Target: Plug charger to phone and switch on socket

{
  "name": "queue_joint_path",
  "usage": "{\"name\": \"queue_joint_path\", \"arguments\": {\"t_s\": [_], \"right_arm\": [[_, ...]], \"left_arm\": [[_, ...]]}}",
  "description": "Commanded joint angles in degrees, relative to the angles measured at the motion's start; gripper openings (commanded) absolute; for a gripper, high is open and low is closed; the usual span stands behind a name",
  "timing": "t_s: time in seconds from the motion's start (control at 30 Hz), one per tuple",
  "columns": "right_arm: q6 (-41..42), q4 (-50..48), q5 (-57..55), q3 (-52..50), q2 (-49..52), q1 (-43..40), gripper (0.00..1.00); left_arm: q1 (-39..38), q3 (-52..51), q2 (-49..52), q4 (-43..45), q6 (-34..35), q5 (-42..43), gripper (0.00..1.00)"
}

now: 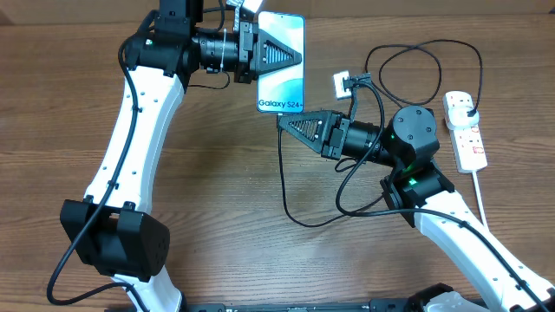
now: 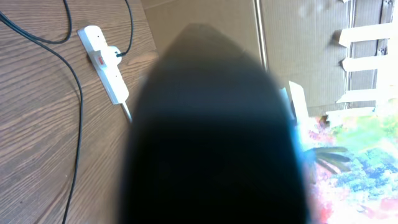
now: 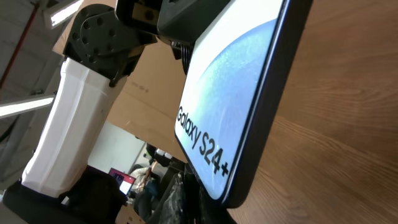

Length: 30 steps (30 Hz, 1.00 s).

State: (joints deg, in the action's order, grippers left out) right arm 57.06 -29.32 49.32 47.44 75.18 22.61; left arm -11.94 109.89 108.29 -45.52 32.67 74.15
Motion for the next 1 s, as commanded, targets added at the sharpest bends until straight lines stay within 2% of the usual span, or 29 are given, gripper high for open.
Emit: {"name": "queue_joint_path", "arguments": {"t_s": [0.0,0.03,0.07,0.1,0.33,0.47,0.73,0.97], "right_arm": [[-2.71,-3.65,-11.08,3.17,-0.37,-1.49,0.15],[-3.61,-3.65,-10.51,3.17,-0.37,-1.49,0.27],[-3.63,-3.63,-10.03,3.17,-0.37,-1.49,0.46],[-3.76,-3.65,-9.42,3.17,-0.37,-1.55,0.56],[-4.61,-3.28,-1.05,3.21,-0.39,-5.20,0.99],[-4.74,0.59,6.23,3.21,-0.37,-8.48,1.00],[-13.84,9.77,23.67,3.21,-0.37,-10.43,1.00],[-14.12,23.69,23.10,3.19,-0.37,-9.66,1.00]], "left_arm": [[-3.19,-0.83,-0.20,-2.43,-3.15,6.14,0.04],[-3.19,-0.83,-0.20,-2.45,-3.15,5.73,0.04],[-3.19,-0.83,-0.20,-2.45,-3.15,5.25,0.04],[-3.19,-0.83,-0.20,-2.45,-3.15,4.85,0.04],[-3.17,-0.83,-0.20,-2.43,-3.17,4.74,0.04],[-3.19,-0.83,-0.20,-2.47,-3.37,4.96,0.04],[-3.19,-0.83,-0.20,-2.08,-4.87,4.92,0.04],[-3.19,-0.83,-0.20,-2.01,-5.11,4.92,0.04]]}}
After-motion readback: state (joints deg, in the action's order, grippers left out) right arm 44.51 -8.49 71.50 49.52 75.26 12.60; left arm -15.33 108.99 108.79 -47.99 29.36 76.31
